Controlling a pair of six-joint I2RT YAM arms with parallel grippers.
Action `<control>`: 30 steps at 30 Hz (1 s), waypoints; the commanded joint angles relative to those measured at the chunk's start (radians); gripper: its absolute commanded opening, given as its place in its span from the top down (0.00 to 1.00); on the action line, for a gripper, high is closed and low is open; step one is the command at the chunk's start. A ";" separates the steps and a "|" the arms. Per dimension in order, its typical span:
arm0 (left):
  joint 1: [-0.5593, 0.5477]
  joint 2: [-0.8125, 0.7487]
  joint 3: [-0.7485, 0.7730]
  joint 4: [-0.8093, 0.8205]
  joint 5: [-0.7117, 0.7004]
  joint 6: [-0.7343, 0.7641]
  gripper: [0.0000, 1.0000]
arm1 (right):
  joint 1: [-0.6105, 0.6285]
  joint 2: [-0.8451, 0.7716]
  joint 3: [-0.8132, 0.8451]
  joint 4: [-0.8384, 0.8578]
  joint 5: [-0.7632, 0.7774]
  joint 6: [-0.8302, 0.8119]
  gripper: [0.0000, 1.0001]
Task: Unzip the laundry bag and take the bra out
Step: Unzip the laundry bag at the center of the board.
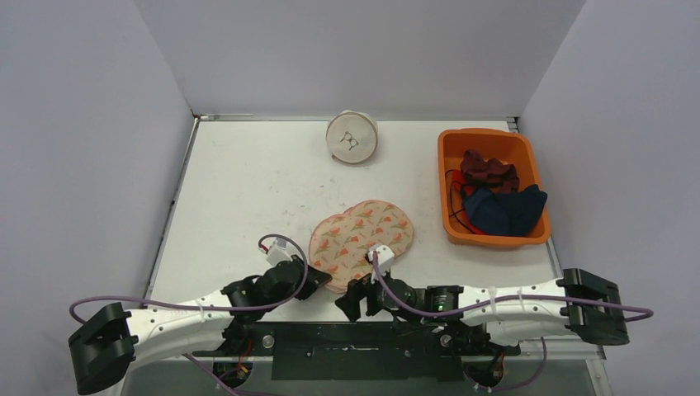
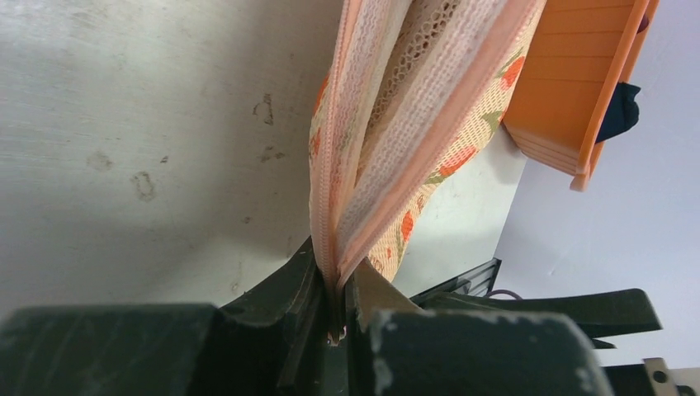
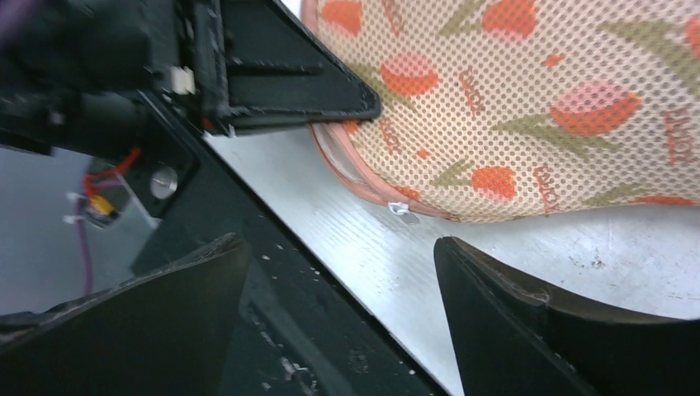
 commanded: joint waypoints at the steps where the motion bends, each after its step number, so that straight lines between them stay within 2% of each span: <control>1: 0.002 -0.042 -0.044 0.099 -0.047 -0.053 1.00 | -0.029 -0.112 -0.032 0.033 0.009 0.116 0.13; 6: -0.008 -0.047 -0.090 0.175 -0.055 -0.078 0.99 | -0.121 -0.195 -0.154 0.114 0.037 0.268 0.09; 9: -0.013 -0.018 -0.080 0.178 -0.040 -0.053 0.80 | -0.179 -0.201 -0.201 0.159 0.032 0.305 0.09; 10: -0.014 -0.011 -0.077 0.172 -0.034 -0.045 0.69 | -0.195 -0.198 -0.207 0.168 0.032 0.311 0.09; 12: -0.013 -0.008 -0.067 0.152 -0.021 -0.024 0.53 | -0.224 -0.186 -0.207 0.174 0.030 0.314 0.09; 14: -0.014 -0.024 -0.042 0.080 -0.009 0.011 0.35 | -0.248 -0.176 -0.204 0.173 0.027 0.311 0.09; 16: -0.016 -0.059 -0.004 -0.057 -0.007 0.066 0.24 | -0.256 -0.177 -0.205 0.164 0.030 0.309 0.09; 20: -0.039 -0.156 0.100 -0.387 -0.115 0.192 0.19 | -0.261 -0.208 -0.229 0.149 0.046 0.284 0.09; 22: -0.040 -0.202 0.142 -0.469 -0.161 0.267 0.18 | -0.264 -0.223 -0.239 0.142 0.053 0.275 0.09; 27: -0.020 -0.210 0.229 -0.451 -0.273 0.414 0.03 | -0.277 -0.211 -0.257 0.158 0.053 0.267 0.09; 29: 0.040 -0.159 0.252 -0.375 -0.258 0.504 0.03 | -0.280 -0.199 -0.260 0.162 0.052 0.265 0.10; 30: 0.091 -0.119 0.261 -0.327 -0.208 0.553 0.02 | -0.284 -0.195 -0.262 0.165 0.050 0.262 0.10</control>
